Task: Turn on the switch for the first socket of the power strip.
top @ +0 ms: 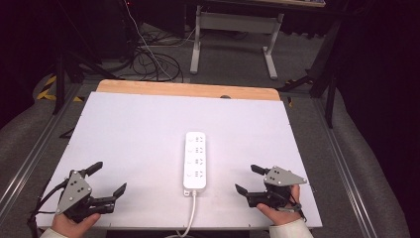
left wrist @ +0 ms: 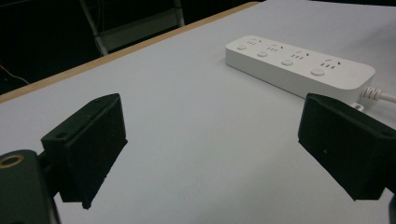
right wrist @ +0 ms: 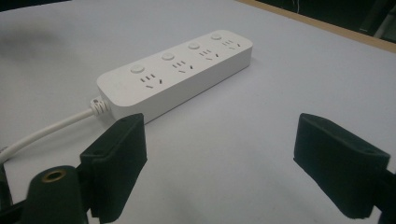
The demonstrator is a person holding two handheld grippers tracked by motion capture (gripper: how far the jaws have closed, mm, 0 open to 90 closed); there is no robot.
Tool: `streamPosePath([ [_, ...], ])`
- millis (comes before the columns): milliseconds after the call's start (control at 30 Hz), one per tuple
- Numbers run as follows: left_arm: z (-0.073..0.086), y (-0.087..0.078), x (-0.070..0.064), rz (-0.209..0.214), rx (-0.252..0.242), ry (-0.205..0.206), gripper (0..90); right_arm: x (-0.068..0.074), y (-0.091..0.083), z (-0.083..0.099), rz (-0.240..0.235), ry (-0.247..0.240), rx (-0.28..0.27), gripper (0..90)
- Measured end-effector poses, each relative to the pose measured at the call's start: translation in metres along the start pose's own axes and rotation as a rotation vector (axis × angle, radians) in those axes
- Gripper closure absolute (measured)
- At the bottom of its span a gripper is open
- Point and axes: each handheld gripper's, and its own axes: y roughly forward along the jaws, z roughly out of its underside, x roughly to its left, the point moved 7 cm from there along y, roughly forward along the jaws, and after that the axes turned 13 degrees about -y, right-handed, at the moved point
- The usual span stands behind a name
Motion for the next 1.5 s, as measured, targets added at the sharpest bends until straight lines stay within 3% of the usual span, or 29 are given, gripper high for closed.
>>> streamPosePath([
  [933, 0.000, -0.001, 0.000, -0.009, -0.001, 0.004, 8.4, -0.001, -0.002, -0.008, -0.010, -0.002, -0.012, 17.9],
  [1500, 0.000, -0.001, 0.001, -0.014, -0.001, 0.002, 8.4, -0.001, 0.014, -0.047, -0.066, -0.038, -0.024, 19.4],
])
